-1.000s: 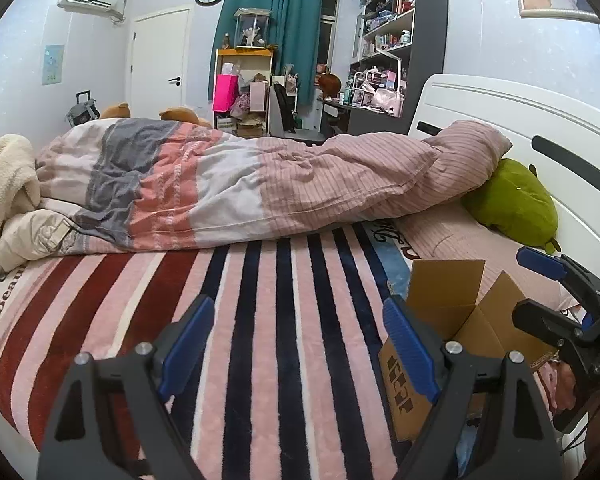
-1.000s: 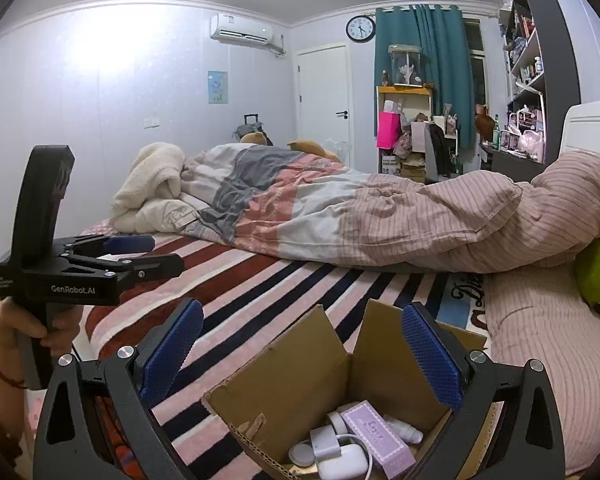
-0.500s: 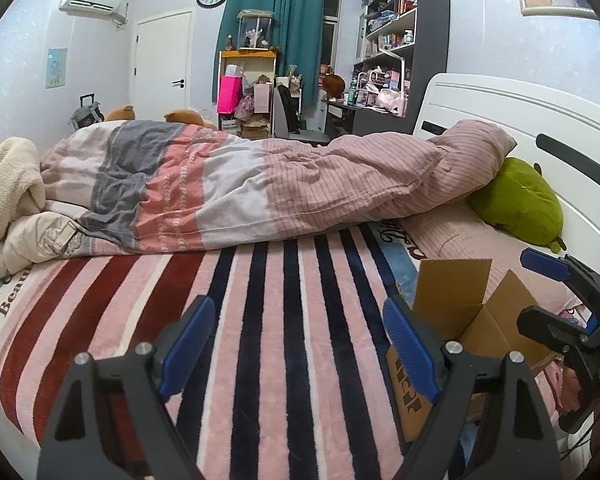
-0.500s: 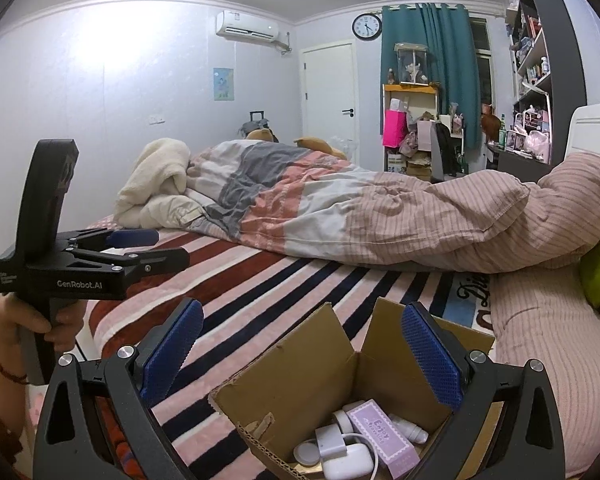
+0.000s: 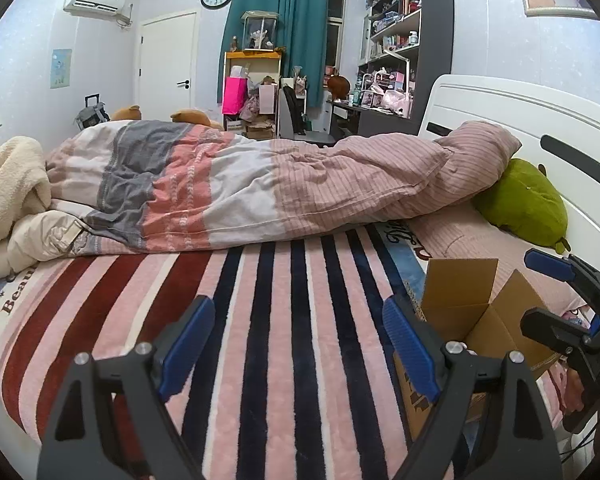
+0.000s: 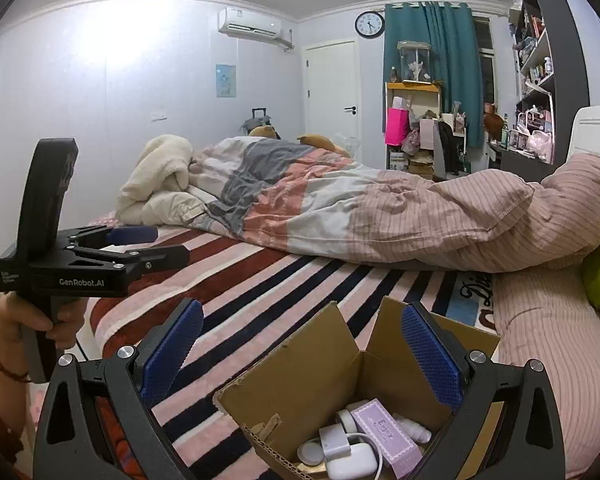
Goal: Organize rigid objects
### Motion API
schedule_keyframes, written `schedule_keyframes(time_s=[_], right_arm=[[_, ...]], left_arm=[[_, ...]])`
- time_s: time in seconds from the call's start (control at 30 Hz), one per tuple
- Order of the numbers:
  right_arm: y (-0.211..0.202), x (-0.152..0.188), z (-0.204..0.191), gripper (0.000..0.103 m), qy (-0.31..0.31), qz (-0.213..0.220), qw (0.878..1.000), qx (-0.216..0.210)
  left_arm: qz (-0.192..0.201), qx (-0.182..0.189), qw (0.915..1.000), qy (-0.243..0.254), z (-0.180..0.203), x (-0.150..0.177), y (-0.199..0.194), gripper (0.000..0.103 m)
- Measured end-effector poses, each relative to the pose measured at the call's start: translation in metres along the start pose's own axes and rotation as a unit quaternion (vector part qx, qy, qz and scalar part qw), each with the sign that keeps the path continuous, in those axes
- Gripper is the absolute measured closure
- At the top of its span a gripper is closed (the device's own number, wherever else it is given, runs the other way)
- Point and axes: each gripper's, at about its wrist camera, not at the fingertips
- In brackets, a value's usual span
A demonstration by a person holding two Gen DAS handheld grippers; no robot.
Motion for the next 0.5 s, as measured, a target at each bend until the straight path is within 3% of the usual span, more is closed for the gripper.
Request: schedule_keyframes(time_s=[0.5], right_arm=[[0.0036,0.0006,0.0032,0.003,0.000,-0.003,1.000,-0.007]], left_arm=[[0.001,-0.002,1.0000,-0.002,-0.0012,0.0032,-0.0011,0.019]])
Point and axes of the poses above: each gripper's, at about its wrist camera, not at the fingertips, and y roughly the way its jaws point, z to its right, x to its underside, and after that the axes turned 14 degrees about y, right-handed
